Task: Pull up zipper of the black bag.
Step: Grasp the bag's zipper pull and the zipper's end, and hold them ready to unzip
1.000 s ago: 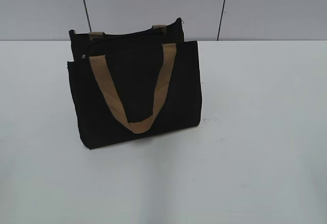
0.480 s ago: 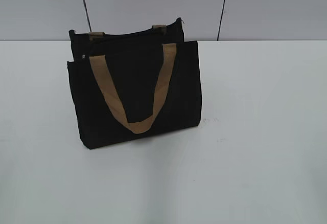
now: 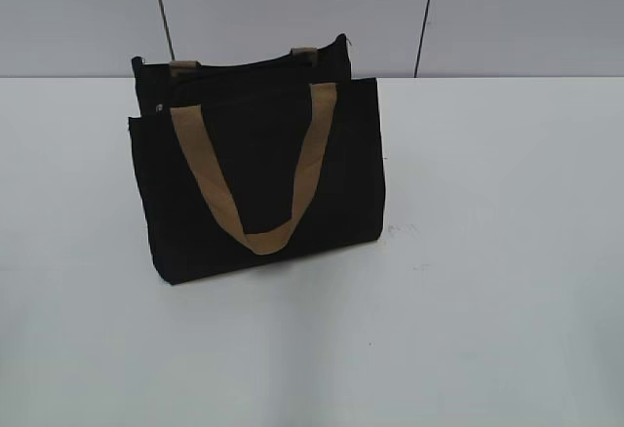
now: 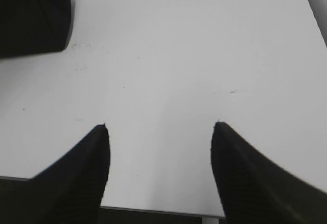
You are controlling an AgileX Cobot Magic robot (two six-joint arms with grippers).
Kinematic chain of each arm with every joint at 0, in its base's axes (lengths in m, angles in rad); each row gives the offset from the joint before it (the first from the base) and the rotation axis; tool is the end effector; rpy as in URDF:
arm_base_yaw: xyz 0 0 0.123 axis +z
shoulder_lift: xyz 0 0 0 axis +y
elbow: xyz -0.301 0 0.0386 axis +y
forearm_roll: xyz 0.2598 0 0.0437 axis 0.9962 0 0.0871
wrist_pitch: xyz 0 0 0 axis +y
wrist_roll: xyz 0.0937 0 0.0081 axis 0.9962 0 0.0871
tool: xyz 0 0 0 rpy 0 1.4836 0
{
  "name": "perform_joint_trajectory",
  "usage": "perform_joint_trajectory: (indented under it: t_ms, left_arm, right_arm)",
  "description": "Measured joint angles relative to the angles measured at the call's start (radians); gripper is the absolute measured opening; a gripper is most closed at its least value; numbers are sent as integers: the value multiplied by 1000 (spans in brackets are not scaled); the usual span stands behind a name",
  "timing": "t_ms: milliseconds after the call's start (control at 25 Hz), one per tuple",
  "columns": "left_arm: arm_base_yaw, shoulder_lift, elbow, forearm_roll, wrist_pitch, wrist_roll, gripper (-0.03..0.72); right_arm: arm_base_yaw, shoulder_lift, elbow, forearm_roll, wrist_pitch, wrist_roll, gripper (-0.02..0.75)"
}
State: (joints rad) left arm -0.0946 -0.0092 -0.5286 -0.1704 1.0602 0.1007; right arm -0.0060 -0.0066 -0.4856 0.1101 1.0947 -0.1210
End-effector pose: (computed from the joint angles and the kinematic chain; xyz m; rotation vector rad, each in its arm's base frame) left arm -0.0173 -0.0123 0.2907 0.2065 1.9895 -0.1984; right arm -0.0114 0.0093 0.2749 -0.1265 2.0776 0.0553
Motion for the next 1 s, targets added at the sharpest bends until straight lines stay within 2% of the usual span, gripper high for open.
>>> perform_joint_trajectory:
  t_ms: [360,440,600,680,800,1000]
  left_arm:
    - [0,1,0,0,0,0,251]
    - [0,18,0,0,0,0,295]
    - [0,75,-9,0,-10,1,453]
    - [0,118,-31,1,-28,18,486]
    - [0,198,-50,4,-79,89,500]
    - [0,372,-51,-8,-167,279,503]
  right_arm:
    - [0,0,0,4,0,0,486]
    - [0,0,0,6,0,-2,486]
    - [0,76,-40,26,-2,-30,486]
    - [0,145,-88,30,-3,-59,486]
    - [0,264,-168,31,-8,-108,486]
    - [0,462,-297,57,-7,-156,486]
